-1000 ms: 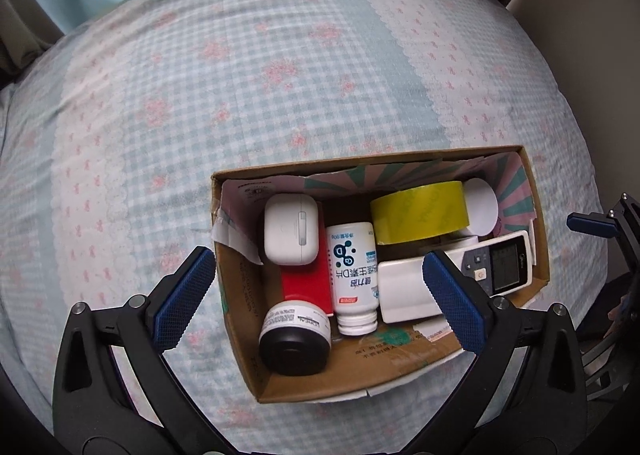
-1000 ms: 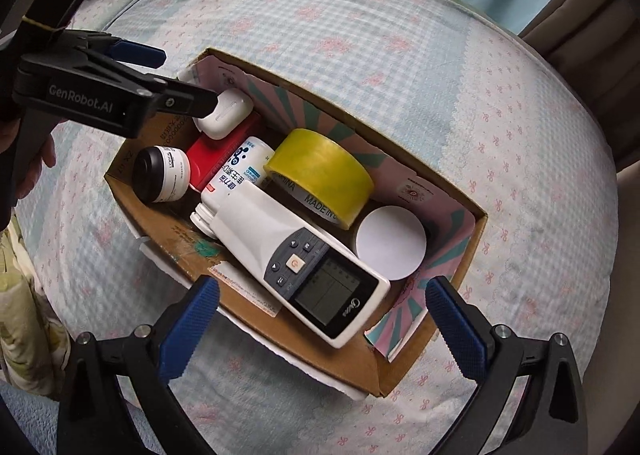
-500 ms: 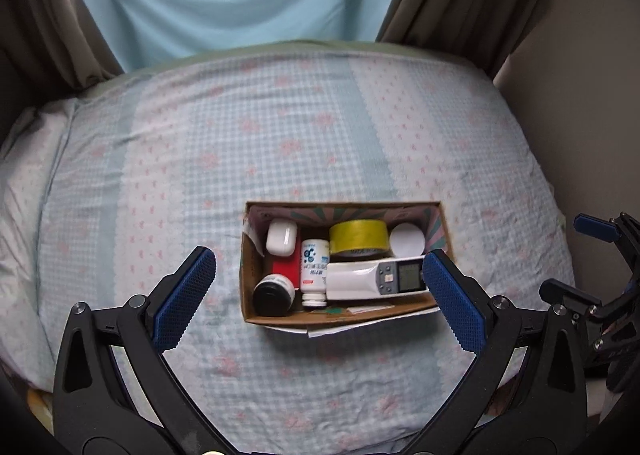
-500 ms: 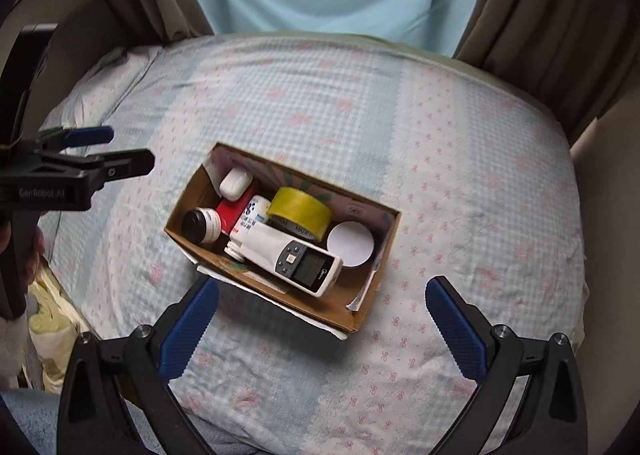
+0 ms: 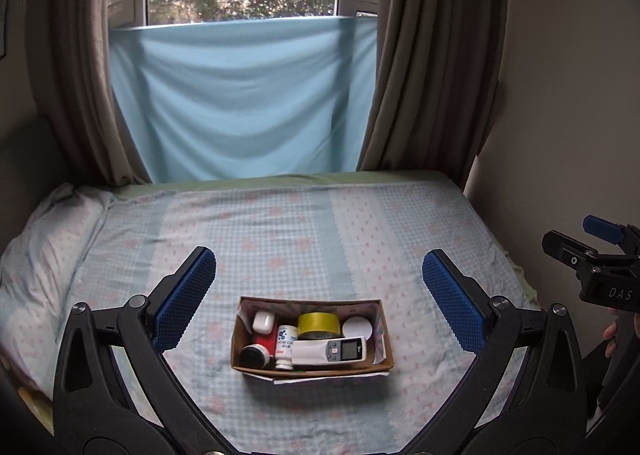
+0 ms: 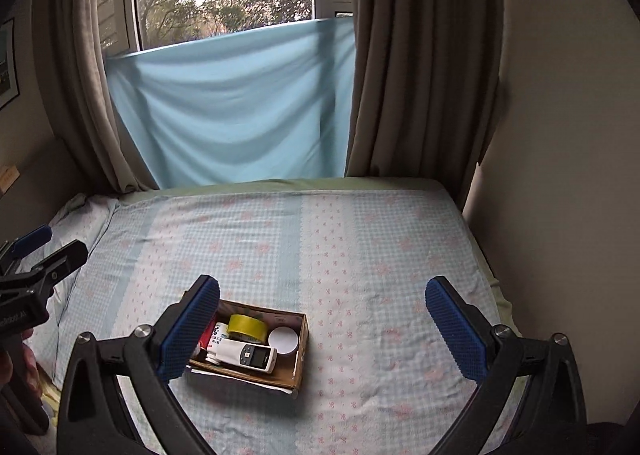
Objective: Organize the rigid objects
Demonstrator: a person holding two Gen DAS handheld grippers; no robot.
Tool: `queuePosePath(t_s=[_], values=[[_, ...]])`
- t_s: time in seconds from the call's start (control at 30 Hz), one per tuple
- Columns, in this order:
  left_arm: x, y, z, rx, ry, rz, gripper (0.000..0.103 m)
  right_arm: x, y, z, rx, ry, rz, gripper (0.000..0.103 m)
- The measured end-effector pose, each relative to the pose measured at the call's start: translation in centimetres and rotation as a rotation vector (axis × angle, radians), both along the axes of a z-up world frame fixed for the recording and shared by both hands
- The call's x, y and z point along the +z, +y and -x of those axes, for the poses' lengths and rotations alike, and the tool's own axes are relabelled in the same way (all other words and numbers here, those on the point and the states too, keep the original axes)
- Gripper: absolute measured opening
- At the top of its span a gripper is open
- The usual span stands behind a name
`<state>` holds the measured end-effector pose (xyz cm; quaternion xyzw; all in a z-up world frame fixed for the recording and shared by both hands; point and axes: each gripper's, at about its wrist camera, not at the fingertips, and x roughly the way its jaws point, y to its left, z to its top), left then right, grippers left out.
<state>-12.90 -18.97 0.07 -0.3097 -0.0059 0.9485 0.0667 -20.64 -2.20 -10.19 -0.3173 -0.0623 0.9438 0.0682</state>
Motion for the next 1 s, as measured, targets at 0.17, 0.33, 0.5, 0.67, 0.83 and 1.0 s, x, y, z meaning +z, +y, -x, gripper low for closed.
queuePosePath(t_s=[0.17,0.33,0.5,0.67,0.83,1.0], values=[[-0.2,0.4,-1.9,0.032,0.025,0.002,0.103,-0.3,1.1,-1.4,-0.024,0.021,-0.02,0.103],[-0.5,0.9,-2.9,0.044,0.048,0.0,0.103,-0.2,2.0,-2.0,-0.039,0.032,-0.03,0.103],[-0.8,0.9,-3.4,0.054,0.047,-0.017,0.103,-0.1,2.2,-2.2,-0.038,0.039,-0.043,0.103],[-1.0,0.9,-3.6,0.067,0.046,-0.02,0.103,-0.1,2.2,-2.3,-0.035,0.038,-0.046,0.103],[-1.0,0.9,-3.7,0.073,0.055,-0.02,0.103,-0.2,2.2,-2.4,-0.025,0.041,-0.055,0.103],[-1.1,1.2,-3.6,0.073,0.052,-0.009,0.103,0.0,2.2,-2.2,-0.023,0.047,-0.059,0.103]])
